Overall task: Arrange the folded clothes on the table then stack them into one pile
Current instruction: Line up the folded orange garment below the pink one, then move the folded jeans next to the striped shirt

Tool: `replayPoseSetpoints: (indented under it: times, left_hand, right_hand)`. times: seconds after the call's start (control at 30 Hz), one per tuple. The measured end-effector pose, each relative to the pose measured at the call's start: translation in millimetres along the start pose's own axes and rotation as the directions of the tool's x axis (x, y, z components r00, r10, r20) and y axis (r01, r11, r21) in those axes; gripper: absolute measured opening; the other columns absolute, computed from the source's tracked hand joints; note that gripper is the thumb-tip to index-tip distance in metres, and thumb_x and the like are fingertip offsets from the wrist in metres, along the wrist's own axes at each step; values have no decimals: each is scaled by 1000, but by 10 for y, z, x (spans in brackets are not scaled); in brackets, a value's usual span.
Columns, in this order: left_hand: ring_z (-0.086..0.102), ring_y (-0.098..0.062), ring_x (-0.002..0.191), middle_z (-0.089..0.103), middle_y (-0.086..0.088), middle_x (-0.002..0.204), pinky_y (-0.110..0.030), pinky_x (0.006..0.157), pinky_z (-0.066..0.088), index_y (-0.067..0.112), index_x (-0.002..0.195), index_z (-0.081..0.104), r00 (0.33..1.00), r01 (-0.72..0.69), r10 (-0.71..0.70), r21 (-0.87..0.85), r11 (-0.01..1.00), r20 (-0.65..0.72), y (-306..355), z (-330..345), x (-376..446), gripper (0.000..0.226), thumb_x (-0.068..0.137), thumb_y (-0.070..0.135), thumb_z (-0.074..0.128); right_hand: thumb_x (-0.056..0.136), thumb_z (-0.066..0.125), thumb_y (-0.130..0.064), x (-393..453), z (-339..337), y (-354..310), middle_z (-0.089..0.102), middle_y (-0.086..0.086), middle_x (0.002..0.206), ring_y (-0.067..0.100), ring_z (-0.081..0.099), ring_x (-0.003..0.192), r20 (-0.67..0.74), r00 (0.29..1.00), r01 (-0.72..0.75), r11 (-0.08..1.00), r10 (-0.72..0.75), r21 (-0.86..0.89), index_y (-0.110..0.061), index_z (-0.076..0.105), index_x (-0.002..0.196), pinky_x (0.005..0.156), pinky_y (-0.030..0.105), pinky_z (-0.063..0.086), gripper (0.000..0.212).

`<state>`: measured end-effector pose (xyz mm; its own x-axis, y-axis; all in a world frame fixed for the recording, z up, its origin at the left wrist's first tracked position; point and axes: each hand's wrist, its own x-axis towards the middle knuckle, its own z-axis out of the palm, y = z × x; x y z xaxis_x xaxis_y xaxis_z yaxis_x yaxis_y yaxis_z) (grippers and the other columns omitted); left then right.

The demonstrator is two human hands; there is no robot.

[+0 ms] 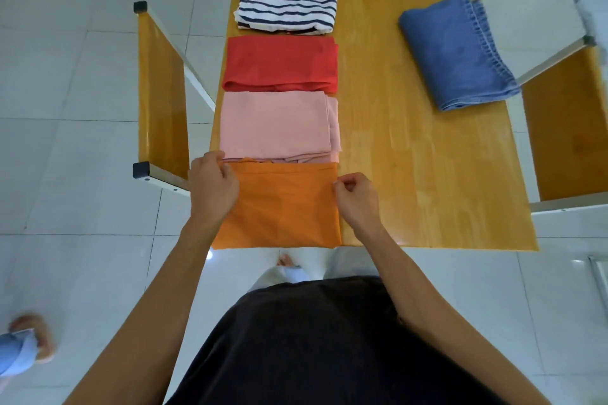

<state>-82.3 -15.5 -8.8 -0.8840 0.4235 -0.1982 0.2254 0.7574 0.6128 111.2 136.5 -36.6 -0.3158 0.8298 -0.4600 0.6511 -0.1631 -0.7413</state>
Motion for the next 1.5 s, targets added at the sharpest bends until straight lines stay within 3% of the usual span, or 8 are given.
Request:
replayPoseSetpoints:
  times: [0.37,0.57,0.73,0.9,1.03,1.23,1.37,1.5]
  left_hand:
    - [56,-17,120,61,0,130,-41,103,47,15,129,58,932,-152,225,-258,954,284,1197,459,128,37,99,15,37]
    - [60,-15,109,63,-1,122,-25,85,47,19,134,50,888,-180,284,-294,939,362,1895,936,345,34,101,23,40]
    - [62,-16,104,64,-3,118,-33,87,52,16,131,52,865,-183,286,-272,945,412,2377,1399,600,35,97,17,42]
    - [60,-14,95,63,0,113,-15,66,42,18,128,55,853,-239,295,-179,954,430,2766,1891,842,32,97,22,47]
    - [59,-13,102,63,0,116,-19,82,42,15,127,57,847,-263,303,-152,953,436,3201,2252,1146,34,93,16,51]
    - [58,-19,115,57,-5,131,-14,83,38,12,130,56,855,-371,360,-44,928,374,4177,2807,1861,40,90,18,55]
    - [54,-35,118,55,-15,130,-39,94,44,6,126,53,851,-444,350,181,877,393,4371,3069,2322,39,92,22,44]
    - [51,-36,118,54,-14,129,-42,90,42,10,126,51,820,-488,360,213,847,445,4164,3223,2377,47,100,45,34]
  right_hand:
    - [94,59,-23,464,-652,-315,69,-5,81,10,59,65,-165,986,27,976,9,217,-17,71,95,55,26,45,14]
    - [94,59,-26,842,-1106,-361,68,-7,93,9,60,75,-262,962,-3,967,72,254,-17,70,98,62,26,47,15]
    - [93,58,-26,1227,-1433,-319,66,-8,96,12,61,83,-279,953,-32,951,122,306,-19,69,98,66,28,47,14]
    - [91,62,-36,1689,-1743,-202,58,-5,117,15,59,100,-374,893,-130,939,250,317,-25,55,117,86,41,56,30]
    - [93,64,-41,2087,-1991,-165,43,9,145,23,53,117,-398,854,-199,918,334,342,-18,35,146,98,45,51,65]
    - [68,74,-67,2545,-2023,-263,52,0,132,21,58,120,-338,841,-169,798,423,578,-21,38,140,99,47,53,92]
    - [73,79,-58,2659,-1968,-207,44,7,132,29,53,120,-394,821,-219,865,414,451,-18,33,147,101,50,49,96]
    - [72,80,-54,2726,-1994,-90,52,5,129,25,59,112,-398,842,-194,892,365,408,-19,41,142,96,49,53,87]
